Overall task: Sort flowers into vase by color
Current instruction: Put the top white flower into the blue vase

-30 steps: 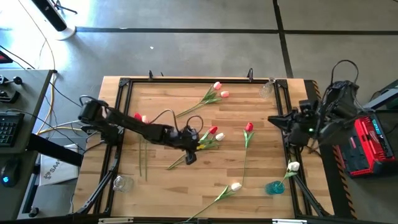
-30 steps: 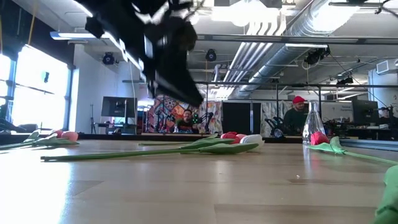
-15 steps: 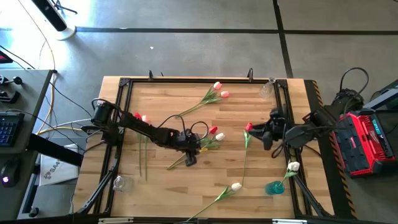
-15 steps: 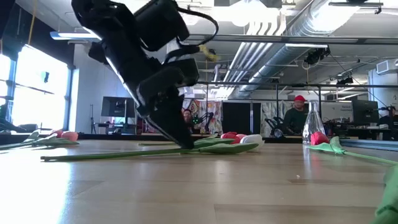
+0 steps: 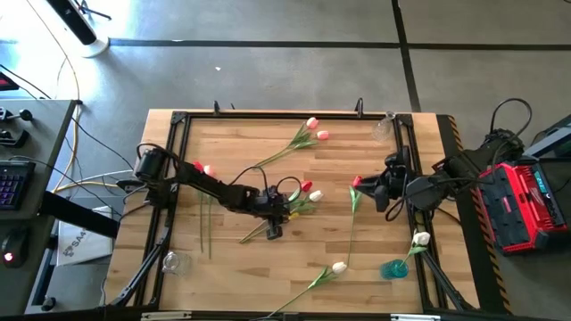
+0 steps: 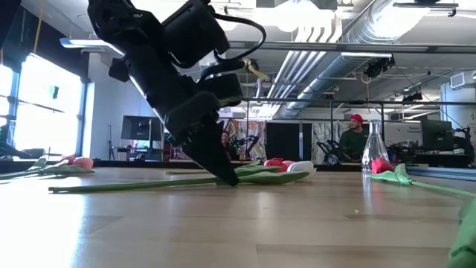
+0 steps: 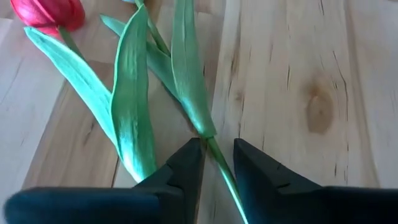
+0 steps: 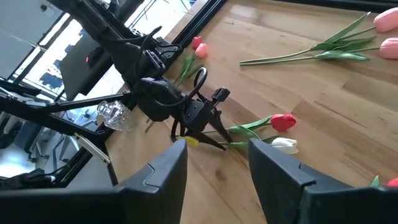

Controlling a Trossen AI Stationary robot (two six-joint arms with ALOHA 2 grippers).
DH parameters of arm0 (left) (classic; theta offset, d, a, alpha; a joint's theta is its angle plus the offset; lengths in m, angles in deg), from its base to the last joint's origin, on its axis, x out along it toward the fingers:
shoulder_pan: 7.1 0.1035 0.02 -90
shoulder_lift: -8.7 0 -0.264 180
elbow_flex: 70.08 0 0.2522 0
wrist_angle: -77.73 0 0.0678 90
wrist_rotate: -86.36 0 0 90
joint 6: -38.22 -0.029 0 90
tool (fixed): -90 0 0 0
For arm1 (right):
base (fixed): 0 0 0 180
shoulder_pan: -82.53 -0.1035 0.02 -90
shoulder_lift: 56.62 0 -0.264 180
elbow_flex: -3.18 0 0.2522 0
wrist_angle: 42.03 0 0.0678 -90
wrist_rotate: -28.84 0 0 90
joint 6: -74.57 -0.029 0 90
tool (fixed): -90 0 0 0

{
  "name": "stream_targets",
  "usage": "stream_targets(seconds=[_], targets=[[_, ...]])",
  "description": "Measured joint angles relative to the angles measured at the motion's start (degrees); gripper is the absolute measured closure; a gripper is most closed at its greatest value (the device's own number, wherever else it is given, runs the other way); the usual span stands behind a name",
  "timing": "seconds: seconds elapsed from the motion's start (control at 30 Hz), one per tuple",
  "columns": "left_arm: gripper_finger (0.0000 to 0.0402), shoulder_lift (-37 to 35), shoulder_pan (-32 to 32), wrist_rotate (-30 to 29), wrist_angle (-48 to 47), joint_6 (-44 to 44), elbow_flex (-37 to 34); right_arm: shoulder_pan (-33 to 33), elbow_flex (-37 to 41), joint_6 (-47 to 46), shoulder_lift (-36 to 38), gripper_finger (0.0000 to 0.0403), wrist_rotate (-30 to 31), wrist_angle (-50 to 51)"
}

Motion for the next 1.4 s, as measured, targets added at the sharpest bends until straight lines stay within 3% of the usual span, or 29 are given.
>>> stream_targets(seconds=[0.2, 0.5, 0.63, 0.93, 1.1, 1.27, 1.4], targets=[[0.0394, -0.3, 0.2, 0.3, 0.0, 1.6, -0.1, 1.5, 0.0, -2.2, 0.0, 0.0279, -0.7, 0.8], [0.04, -5.4, 1.0, 1.9, -1.8, 6.1, 0.1, 4.0, 0.0, -5.7, 0.0, 0.0321, 1.9, 3.7], [0.0401, -12.1, 1.7, 1.4, -0.8, 6.6, 0.3, 4.0, 0.0, -1.1, 0.0, 0.0305, 2.3, 2.1], [0.0401, -25.5, 5.4, 0.8, 4.9, 5.0, 0.4, 4.0, 0.0, 6.6, 0.2, 0.0226, 2.3, -6.2], [0.0401, -28.5, 7.2, 1.0, 15.6, 4.5, 0.4, 4.0, 0.0, 11.9, -1.4, 0.0202, 5.3, -12.2], [0.0401, -28.4, 7.7, 2.9, 28.2, 4.4, 0.4, 3.8, 0.0, 23.7, -4.7, 0.0199, 10.8, -22.5], [0.0401, -28.5, 7.7, 3.0, 31.9, 4.5, 0.5, 4.0, 0.0, 30.8, -7.0, 0.0198, 12.0, -30.1]])
